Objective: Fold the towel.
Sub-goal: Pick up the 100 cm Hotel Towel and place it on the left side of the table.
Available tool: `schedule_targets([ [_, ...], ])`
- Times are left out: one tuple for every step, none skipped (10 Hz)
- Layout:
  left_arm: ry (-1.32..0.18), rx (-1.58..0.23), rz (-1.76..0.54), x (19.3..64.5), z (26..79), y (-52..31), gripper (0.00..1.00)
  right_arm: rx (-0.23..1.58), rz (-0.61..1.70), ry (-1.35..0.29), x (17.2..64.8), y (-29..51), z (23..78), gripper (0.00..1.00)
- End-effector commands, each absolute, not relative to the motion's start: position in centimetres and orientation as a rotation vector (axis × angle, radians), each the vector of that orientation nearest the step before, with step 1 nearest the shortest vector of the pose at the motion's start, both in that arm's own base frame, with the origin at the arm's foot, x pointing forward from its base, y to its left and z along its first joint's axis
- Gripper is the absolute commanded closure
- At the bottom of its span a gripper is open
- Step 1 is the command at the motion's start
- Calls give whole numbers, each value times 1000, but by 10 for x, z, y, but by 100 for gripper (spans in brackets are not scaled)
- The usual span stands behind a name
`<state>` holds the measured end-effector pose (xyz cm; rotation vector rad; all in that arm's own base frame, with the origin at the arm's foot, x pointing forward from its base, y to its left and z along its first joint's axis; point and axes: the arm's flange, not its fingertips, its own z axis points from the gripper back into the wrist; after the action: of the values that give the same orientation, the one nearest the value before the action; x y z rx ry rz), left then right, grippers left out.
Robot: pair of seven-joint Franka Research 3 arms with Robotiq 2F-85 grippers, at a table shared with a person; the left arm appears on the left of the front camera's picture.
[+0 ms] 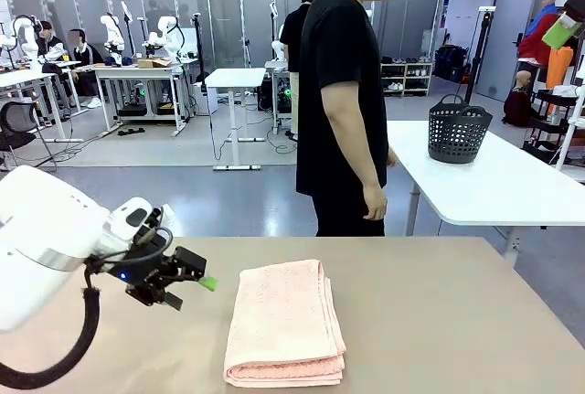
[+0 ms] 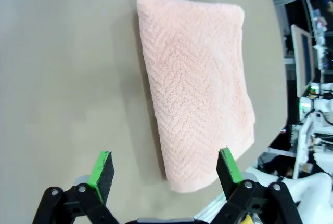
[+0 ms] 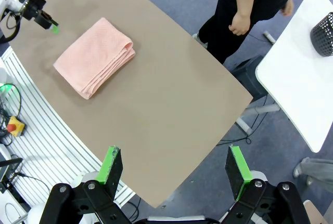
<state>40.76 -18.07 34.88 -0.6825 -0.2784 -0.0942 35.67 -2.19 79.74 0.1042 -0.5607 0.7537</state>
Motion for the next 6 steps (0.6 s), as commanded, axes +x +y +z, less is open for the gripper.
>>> schedule_targets([
  [-358,-700,-102,417,320,-191,0,112,740,-566,357,-21,799,0],
  [-351,-755,-82,419,308,-194,0,112,740,-566,357,-21,799,0],
  [-338,-778,-68,422,297,-198,0,112,740,-566,357,-21,799,0],
  [-325,-793,-74,425,287,-203,0,112,740,-566,357,-21,799,0],
  [-315,-820,-91,428,280,-206,0,112,740,-566,357,-21,799,0],
  [-303,-854,-83,432,273,-209,0,112,740,-566,357,-21,799,0],
])
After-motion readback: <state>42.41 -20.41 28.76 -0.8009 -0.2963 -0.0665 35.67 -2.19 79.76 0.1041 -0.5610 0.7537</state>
